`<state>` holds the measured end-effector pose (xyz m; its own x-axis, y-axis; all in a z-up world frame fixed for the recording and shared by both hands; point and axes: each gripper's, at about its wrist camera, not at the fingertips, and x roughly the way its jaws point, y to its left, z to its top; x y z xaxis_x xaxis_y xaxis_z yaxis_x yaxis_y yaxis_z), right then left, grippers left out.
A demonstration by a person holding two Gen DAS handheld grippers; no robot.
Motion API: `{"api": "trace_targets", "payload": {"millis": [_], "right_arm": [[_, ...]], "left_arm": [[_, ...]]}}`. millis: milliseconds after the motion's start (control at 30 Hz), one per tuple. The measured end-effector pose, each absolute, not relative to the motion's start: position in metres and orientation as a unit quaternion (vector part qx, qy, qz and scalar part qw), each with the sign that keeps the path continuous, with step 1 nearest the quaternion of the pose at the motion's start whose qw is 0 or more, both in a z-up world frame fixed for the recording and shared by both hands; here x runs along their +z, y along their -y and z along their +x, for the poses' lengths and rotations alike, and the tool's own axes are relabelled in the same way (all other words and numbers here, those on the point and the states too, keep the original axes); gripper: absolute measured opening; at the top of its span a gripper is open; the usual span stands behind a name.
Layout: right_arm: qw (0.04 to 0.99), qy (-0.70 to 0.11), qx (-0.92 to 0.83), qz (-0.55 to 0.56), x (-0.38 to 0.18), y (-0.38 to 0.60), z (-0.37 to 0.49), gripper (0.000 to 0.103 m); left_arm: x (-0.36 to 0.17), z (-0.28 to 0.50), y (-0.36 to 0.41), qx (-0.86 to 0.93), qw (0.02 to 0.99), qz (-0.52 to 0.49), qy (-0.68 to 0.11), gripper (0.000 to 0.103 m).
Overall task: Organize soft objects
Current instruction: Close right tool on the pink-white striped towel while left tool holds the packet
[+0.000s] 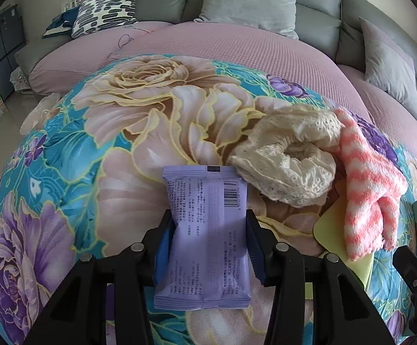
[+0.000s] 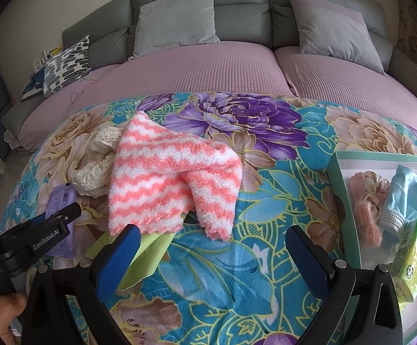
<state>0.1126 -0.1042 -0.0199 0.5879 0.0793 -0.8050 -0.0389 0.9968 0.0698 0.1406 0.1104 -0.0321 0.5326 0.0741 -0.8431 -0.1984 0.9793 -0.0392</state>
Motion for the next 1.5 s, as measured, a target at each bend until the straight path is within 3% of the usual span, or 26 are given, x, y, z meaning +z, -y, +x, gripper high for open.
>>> {"api": "trace_targets", "payload": {"millis": [567,1500], "right_arm": [[0.901,-0.428,0.059,0.021,-0.015,0.078,0.128,0.102],[0.896,-0.439,0.065,-0.005,-0.041,0.059,0.162,0.102]], "left_arm": [[0.001,0.127,-0.138,0.109,0.889,-0.087,-0.436,0.048],[0.005,0.126,-0.133,0.097,0.891,-0.090,-0.433,0.049]]}}
